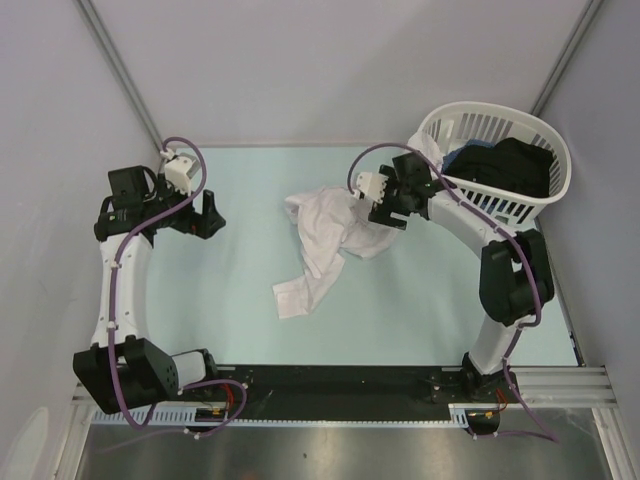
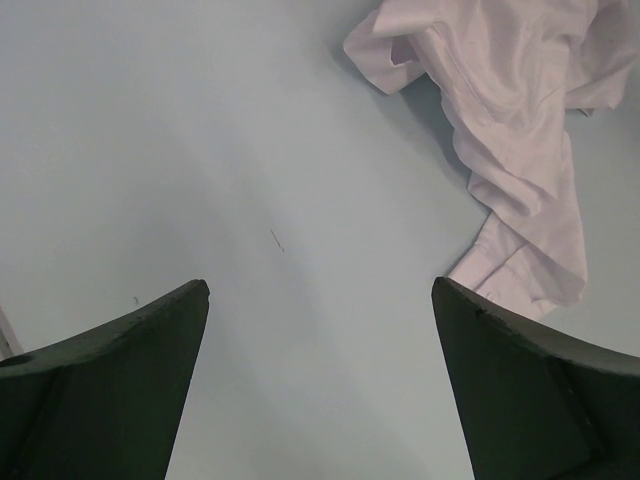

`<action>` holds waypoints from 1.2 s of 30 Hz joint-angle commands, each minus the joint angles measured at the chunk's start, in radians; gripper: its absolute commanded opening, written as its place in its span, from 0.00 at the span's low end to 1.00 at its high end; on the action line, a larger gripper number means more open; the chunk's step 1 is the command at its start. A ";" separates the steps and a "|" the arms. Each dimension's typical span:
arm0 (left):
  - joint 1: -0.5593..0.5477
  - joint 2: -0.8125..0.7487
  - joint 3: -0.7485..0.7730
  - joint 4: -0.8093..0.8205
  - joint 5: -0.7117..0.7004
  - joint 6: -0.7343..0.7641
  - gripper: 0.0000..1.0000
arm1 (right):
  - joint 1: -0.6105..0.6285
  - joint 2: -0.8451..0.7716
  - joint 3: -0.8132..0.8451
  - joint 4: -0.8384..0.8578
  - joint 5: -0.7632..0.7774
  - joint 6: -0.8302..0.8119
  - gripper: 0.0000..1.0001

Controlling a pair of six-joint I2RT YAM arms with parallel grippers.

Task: Fold and stack the long sleeve shirts
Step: Flatten the shirt out

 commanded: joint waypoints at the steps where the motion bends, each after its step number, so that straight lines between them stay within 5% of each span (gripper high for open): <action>1: -0.005 -0.005 0.023 -0.008 0.029 0.028 1.00 | 0.006 0.076 -0.001 0.081 0.057 -0.379 1.00; 4: -0.003 -0.007 0.029 -0.012 0.020 0.025 0.99 | 0.008 0.127 -0.016 0.236 0.105 -0.449 0.99; 7: -0.003 -0.024 0.025 -0.015 0.009 0.028 0.99 | 0.019 0.192 0.020 0.365 0.180 -0.481 0.79; 8: -0.003 -0.030 0.020 -0.014 0.003 0.029 0.99 | 0.025 0.214 0.036 0.368 0.204 -0.485 0.54; 11: -0.003 -0.039 0.014 -0.011 -0.042 0.038 0.99 | 0.046 0.219 0.093 0.339 0.229 -0.455 0.00; 25: -0.003 -0.048 -0.004 0.031 -0.040 -0.035 0.98 | 0.354 -0.009 0.426 -0.125 0.117 0.069 0.00; 36: -0.002 -0.048 -0.055 0.046 -0.017 -0.093 0.98 | 0.350 0.041 0.726 -0.178 -0.171 0.612 0.00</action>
